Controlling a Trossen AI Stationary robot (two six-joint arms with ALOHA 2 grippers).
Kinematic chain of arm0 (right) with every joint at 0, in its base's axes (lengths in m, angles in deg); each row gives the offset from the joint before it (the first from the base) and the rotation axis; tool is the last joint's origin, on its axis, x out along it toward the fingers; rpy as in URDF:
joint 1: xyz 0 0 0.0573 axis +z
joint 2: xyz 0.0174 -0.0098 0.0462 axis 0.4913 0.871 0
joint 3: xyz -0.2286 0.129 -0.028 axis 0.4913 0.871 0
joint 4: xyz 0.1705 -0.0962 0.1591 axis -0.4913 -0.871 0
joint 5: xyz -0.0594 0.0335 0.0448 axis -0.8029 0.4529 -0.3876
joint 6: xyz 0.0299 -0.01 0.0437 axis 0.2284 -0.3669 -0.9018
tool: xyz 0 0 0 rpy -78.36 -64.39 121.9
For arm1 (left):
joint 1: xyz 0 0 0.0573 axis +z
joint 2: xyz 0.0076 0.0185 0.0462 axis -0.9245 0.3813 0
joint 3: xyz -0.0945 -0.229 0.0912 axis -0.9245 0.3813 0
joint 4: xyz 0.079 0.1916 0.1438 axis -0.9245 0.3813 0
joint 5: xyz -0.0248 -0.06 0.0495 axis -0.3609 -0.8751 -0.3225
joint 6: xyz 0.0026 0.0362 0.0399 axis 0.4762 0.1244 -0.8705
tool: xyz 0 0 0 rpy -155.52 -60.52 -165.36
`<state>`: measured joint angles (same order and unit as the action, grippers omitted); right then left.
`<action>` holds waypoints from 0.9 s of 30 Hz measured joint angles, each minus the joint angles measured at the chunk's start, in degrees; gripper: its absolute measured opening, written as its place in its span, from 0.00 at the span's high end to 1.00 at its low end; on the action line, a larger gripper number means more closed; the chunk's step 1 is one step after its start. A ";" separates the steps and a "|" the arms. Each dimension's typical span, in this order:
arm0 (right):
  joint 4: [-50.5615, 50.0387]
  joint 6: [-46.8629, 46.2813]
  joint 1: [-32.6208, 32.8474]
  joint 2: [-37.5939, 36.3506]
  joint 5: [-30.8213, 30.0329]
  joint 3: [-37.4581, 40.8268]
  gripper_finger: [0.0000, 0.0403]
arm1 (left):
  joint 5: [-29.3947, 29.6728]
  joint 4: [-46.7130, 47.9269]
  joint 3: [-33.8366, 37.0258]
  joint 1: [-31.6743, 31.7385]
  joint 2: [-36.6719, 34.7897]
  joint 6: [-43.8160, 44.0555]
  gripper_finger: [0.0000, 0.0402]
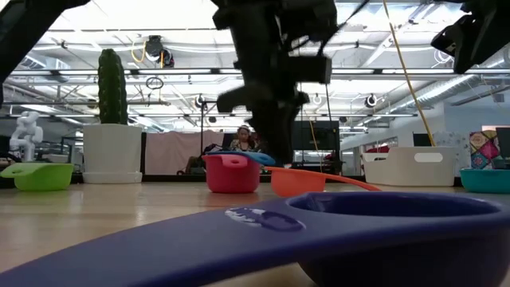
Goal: Nest measuring cups in basket
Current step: Stack the blue measuring cup on top of the red measuring cup, then stack the yellow measuring cup on top of the blue measuring cup
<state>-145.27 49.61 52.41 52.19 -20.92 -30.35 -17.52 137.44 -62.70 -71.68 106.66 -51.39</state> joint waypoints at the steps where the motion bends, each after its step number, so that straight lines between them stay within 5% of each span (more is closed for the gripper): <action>1: 0.00 -0.05 0.00 0.00 0.00 0.00 0.71 | 0.37 0.11 0.00 0.01 0.41 -0.30 0.94; 11: -0.53 1.30 0.00 0.00 0.05 0.00 0.71 | -0.52 18.31 -8.09 -1.26 0.45 1.20 0.94; 22: -3.20 0.01 0.00 -0.02 0.04 0.00 0.71 | 4.45 17.37 -15.51 -1.18 0.36 5.69 0.94; 27: -10.18 -1.45 0.00 -0.04 1.46 0.00 0.71 | 0.84 13.69 -16.39 -2.32 0.36 13.06 0.94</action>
<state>-155.44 48.16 52.41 52.15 -19.46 -30.35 -16.68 151.13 -79.10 -74.01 107.03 -38.33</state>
